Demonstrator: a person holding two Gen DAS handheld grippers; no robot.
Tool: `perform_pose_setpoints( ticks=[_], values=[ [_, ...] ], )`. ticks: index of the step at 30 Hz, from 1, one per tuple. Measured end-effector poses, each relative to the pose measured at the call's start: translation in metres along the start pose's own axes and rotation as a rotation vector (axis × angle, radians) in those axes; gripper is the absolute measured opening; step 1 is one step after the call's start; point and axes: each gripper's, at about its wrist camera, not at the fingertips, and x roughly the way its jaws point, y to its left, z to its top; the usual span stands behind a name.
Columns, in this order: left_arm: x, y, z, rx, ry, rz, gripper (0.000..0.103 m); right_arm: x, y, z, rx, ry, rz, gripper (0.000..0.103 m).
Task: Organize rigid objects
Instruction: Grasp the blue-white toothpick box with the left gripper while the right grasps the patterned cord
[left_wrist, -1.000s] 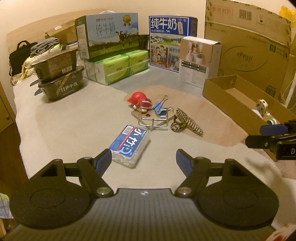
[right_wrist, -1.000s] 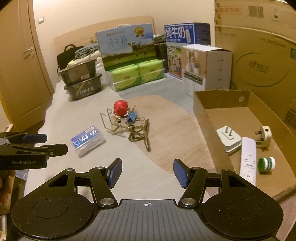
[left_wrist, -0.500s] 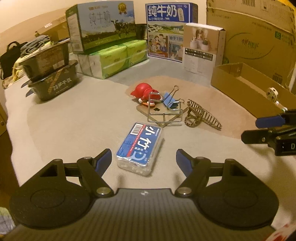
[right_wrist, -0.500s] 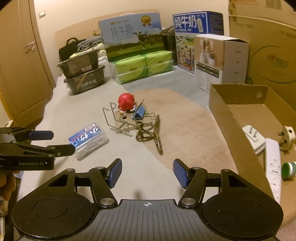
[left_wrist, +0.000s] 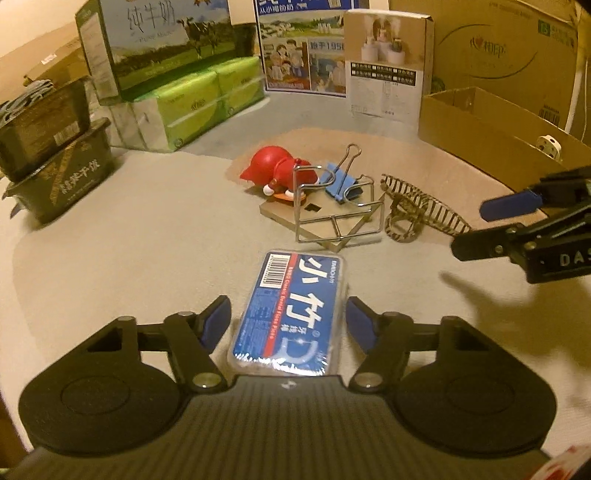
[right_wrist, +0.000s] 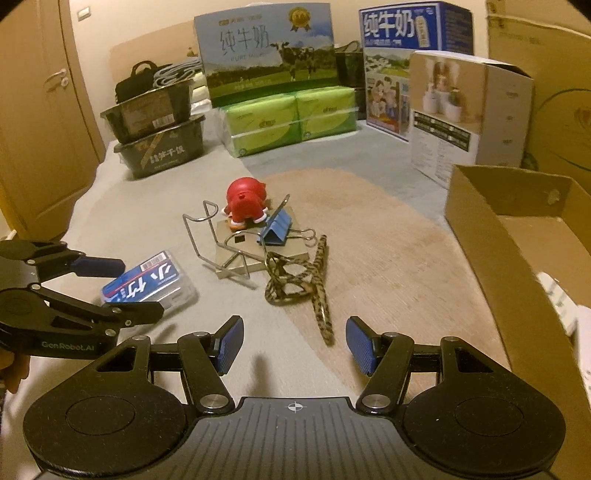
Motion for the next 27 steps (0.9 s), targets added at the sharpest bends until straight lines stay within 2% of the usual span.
perform_pose_setpoints(
  ticks=[7,15,17,19,27],
  values=[
    [0.011,0.005,-0.001,-0.031,0.001,-0.041,0.056,0.032,-0.001,0.012,-0.029,-0.004,-0.023,0.061],
    [0.016,0.006,-0.002,-0.079,-0.011,-0.051,0.054,0.054,-0.007,0.019,-0.008,-0.020,-0.033,0.061],
    [0.016,0.005,-0.001,-0.084,-0.013,-0.048,0.054,0.057,-0.007,0.020,-0.009,-0.023,-0.032,0.054],
    [0.017,0.004,-0.001,-0.097,-0.013,-0.039,0.054,0.058,-0.007,0.019,-0.019,-0.017,-0.029,0.042],
    [0.004,-0.012,-0.006,-0.167,0.000,-0.005,0.054,0.036,-0.008,0.011,-0.013,-0.012,-0.041,0.040]
  ],
)
